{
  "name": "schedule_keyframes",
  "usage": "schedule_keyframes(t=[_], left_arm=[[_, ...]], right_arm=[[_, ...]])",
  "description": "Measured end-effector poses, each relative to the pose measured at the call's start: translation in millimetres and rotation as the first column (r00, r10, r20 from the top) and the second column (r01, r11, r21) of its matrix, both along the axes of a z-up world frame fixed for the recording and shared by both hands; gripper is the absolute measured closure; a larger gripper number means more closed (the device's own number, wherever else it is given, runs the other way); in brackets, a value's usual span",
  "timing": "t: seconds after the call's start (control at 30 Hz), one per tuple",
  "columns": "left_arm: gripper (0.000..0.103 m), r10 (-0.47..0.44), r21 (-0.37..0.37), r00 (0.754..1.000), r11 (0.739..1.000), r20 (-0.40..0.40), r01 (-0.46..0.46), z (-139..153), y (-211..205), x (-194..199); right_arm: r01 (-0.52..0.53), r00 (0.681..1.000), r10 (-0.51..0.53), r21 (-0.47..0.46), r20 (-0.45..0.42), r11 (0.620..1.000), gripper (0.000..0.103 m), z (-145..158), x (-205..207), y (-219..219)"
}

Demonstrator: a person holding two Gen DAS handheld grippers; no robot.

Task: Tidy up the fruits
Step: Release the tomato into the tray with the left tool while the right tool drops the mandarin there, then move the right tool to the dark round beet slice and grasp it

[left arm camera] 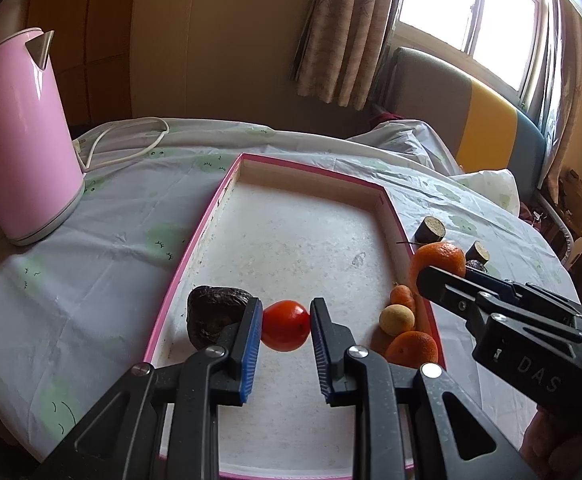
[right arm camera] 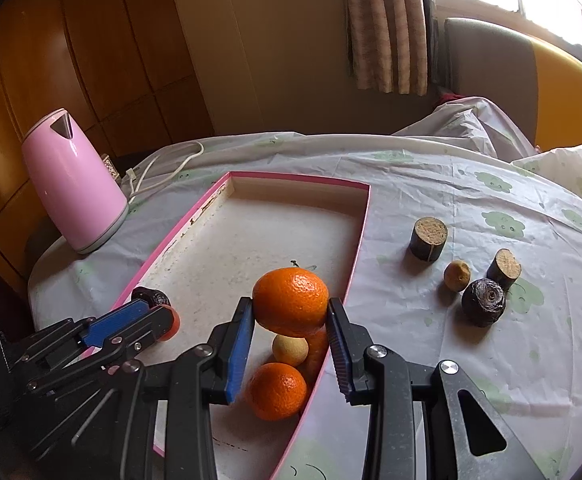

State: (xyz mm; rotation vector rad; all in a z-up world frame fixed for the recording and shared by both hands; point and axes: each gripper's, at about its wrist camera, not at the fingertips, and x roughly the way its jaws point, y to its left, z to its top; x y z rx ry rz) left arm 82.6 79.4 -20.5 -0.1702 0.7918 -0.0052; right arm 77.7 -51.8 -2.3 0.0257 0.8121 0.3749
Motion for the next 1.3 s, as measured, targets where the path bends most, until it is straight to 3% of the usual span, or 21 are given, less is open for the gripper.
schedule_keyframes(t=[0.33,0.67,0.97,1.3], left_arm=[[0.078,0.030,0.000,0.999,1.000,-0.012,-0.030,2,5,0],[0.077,0.045,-0.023,0.999,0.999,-0.010,-0.045,3,10,-5],[0.077,-0.018,-0.010,1.000,1.000,0.009,0.018,10,-10,-7],[0.077,-0.114,0.005,0.993,0.993,-0.002,0.114,8,-48,-11]], right_arm=[[-0.036,0.999,0.036,0.005,-0.038,0.999,0.063,-9,15,13],[-0.005,0.999,0.006,0.027,-0.034,1.000,0.059,-11,3,1],[0.111,0.994,-0.110,0.051,-0.028,0.992,0.059,-10,-14,-44],[0.270,0.961,-0.266,0.053,-0.072,0.961,0.059,-24,-21,-108]])
